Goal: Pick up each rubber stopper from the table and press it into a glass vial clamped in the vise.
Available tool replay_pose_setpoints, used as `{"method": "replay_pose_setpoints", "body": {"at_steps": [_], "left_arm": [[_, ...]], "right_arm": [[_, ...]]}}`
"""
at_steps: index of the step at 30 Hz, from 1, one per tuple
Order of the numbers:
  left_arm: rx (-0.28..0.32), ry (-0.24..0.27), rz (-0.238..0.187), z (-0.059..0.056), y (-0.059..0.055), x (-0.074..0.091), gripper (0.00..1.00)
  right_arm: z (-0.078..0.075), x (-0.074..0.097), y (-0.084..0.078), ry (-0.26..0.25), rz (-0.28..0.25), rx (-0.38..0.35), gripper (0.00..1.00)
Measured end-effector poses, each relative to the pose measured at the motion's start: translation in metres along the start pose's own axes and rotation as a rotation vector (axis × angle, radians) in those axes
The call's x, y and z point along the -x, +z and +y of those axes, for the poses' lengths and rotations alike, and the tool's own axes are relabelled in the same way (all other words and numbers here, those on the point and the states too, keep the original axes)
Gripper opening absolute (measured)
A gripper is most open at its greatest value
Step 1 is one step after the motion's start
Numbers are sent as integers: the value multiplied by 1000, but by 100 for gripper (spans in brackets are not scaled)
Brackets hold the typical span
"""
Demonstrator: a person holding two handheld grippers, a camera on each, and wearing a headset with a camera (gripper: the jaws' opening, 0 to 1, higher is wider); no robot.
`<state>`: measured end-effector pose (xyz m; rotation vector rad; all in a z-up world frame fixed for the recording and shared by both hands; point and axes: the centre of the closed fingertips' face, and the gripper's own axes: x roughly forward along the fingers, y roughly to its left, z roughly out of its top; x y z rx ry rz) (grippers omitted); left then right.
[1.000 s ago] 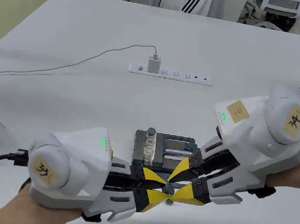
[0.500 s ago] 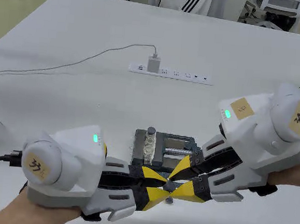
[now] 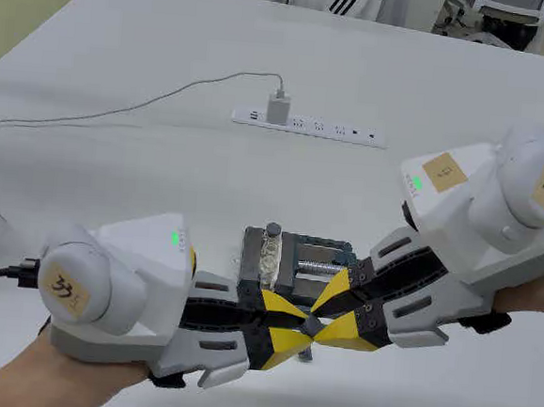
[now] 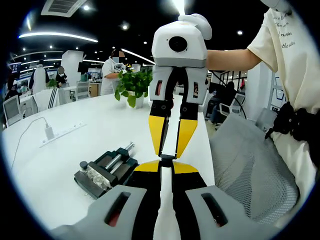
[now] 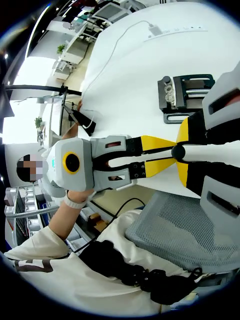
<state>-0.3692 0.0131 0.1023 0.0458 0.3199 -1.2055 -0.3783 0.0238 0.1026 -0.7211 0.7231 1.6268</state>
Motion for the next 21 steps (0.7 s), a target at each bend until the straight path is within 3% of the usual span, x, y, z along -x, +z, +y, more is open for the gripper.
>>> {"method": "replay_pose_setpoints", "body": {"at_steps": [16,17,19,21], "left_arm": [[26,6,-27,1,0,-1,5],[25,10,-23,2,-1,-2,5],[3,29,27,5,-10,-1,6],[0,32,29,3,-13,-1,10]], "right_arm": [[-2,1,-2,15,25,-10,6],[-2,1,-2,16,29,-7,6],[-3,1,-1,17,35,-2,6],[-7,1,-1,14,38,-2,6]]}}
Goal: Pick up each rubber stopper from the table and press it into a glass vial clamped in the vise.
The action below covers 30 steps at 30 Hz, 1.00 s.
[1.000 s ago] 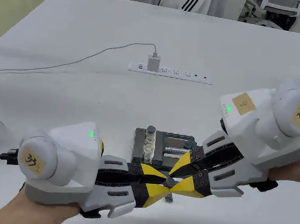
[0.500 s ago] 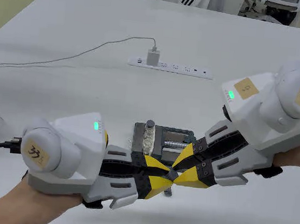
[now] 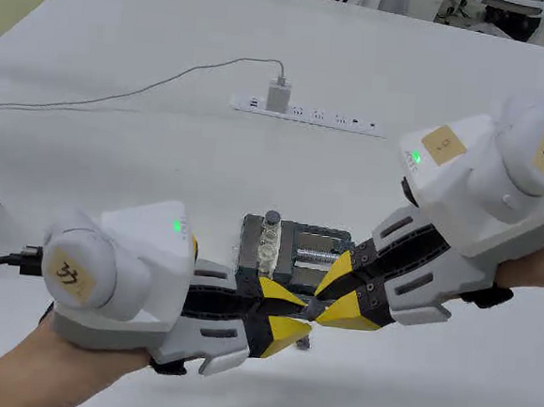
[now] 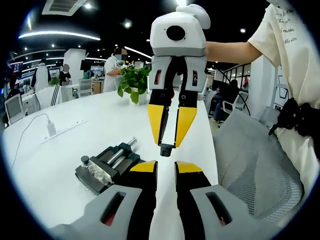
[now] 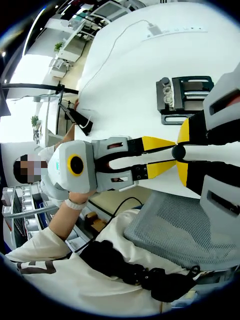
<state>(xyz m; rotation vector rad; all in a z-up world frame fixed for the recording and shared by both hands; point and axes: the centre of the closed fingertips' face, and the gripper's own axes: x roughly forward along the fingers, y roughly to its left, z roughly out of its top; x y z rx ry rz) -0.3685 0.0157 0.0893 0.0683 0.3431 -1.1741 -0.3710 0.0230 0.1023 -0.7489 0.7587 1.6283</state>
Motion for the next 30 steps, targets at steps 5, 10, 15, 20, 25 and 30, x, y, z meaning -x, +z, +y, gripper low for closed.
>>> {"method": "replay_pose_setpoints", "body": {"at_steps": [5,10,15,20,25,30], "left_arm": [[-11,62,12,10,-6,3,32],[-22,125,34,22,-12,10,47],[-26,180,63,33,-20,18,64],[10,221,102,40,-31,26,75],[20,268,115,47,-37,33,90],[-16,298,101,50,-37,39,99]], "right_arm": [[-8,0,-5,-7,22,4,6],[-19,0,-10,-50,59,-6,6],[-35,1,-15,-94,75,-11,6],[-41,0,-16,-93,100,9,6],[-53,-3,-17,-99,119,31,6],[-66,-5,-18,-111,136,49,6]]}}
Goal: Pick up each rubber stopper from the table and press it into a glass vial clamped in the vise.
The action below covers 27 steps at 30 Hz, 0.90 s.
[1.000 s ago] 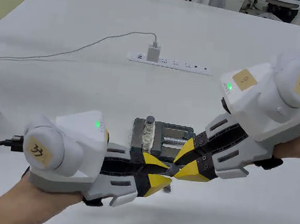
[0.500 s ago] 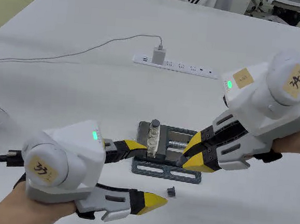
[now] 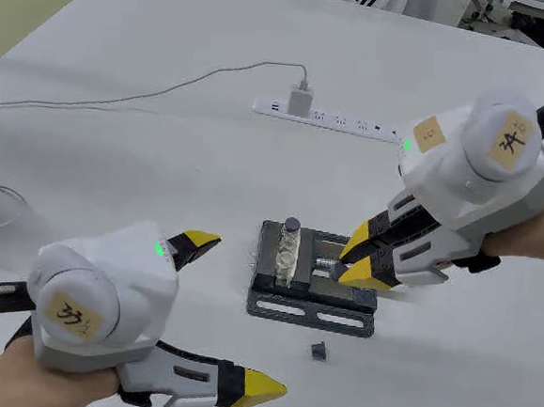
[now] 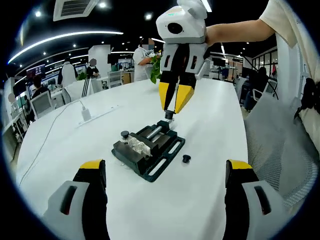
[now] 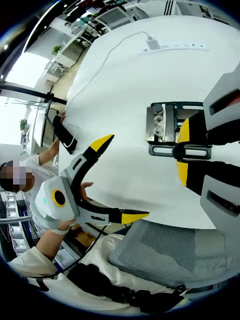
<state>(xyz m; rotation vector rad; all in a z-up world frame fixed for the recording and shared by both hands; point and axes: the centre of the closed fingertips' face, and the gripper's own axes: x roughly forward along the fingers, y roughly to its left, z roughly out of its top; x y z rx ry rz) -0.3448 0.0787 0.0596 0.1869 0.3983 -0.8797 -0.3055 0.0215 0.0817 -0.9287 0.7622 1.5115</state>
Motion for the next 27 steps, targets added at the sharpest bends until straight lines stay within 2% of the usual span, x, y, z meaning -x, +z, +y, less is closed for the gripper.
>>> {"method": "replay_pose_setpoints", "body": {"at_steps": [1,3,8,18,24,27], "left_arm": [[12,2,16,0,-3,1,99],[8,5,6,1,-3,1,99],[4,8,28,2,-7,3,99],[24,26,37,5,-11,6,99],[41,27,45,1,-17,8,99],[49,30,46,0,-18,9,98]], "right_arm": [[-1,-1,0,1,4,6,6],[-4,-2,1,6,10,13,6],[-13,-6,0,-1,42,73,6],[-39,-14,14,1,101,250,6],[-45,-22,14,27,157,341,6],[-44,-26,15,69,169,365,6]]}}
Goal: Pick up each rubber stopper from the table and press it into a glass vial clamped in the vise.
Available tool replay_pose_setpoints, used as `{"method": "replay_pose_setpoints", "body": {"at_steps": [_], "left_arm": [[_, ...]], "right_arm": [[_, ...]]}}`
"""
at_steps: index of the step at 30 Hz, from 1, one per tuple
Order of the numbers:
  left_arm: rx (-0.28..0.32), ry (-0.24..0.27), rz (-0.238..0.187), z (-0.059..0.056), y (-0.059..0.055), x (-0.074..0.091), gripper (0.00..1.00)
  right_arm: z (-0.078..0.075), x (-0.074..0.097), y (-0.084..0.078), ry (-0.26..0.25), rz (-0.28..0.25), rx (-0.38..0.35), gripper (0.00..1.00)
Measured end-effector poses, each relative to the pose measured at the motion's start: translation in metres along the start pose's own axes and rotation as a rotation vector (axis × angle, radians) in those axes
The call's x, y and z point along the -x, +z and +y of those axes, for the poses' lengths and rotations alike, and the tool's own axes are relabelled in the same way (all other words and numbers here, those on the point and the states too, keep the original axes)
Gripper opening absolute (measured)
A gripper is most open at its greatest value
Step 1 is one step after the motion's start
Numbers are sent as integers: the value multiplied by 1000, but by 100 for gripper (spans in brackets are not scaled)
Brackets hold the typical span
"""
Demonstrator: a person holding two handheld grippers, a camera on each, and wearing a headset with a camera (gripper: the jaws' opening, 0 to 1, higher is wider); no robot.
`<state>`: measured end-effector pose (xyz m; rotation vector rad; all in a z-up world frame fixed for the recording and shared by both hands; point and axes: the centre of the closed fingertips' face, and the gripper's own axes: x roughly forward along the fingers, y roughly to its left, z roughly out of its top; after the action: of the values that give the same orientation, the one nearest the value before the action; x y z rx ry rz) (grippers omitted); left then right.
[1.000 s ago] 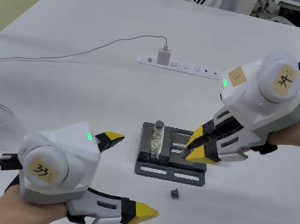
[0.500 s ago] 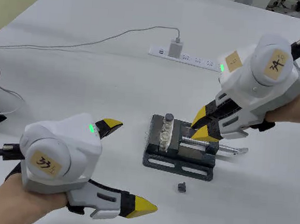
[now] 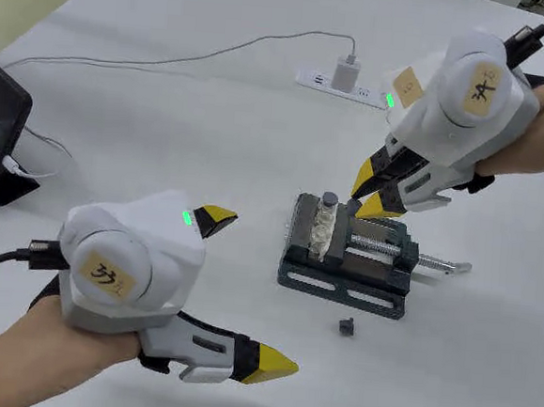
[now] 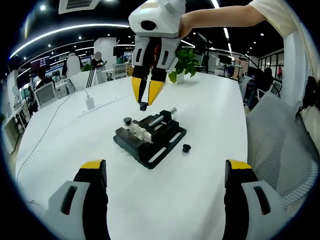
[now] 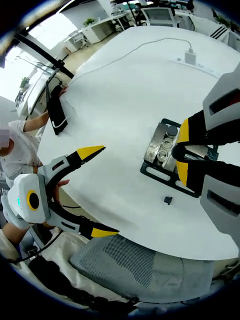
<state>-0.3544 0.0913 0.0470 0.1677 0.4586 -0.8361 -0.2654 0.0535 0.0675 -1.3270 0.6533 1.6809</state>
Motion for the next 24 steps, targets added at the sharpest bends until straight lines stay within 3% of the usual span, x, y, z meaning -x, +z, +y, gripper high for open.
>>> {"method": "replay_pose_setpoints", "body": {"at_steps": [6,12,17,24], "left_arm": [[6,5,7,1,-2,2,98],[19,20,5,3,-2,3,97],[26,28,3,4,-2,5,96],[35,35,2,5,-4,7,96]], "right_arm": [[-13,-8,0,29,42,108,5],[-11,-17,2,74,46,191,5],[-14,-29,1,94,66,202,5],[-12,-34,0,102,90,175,5]]}}
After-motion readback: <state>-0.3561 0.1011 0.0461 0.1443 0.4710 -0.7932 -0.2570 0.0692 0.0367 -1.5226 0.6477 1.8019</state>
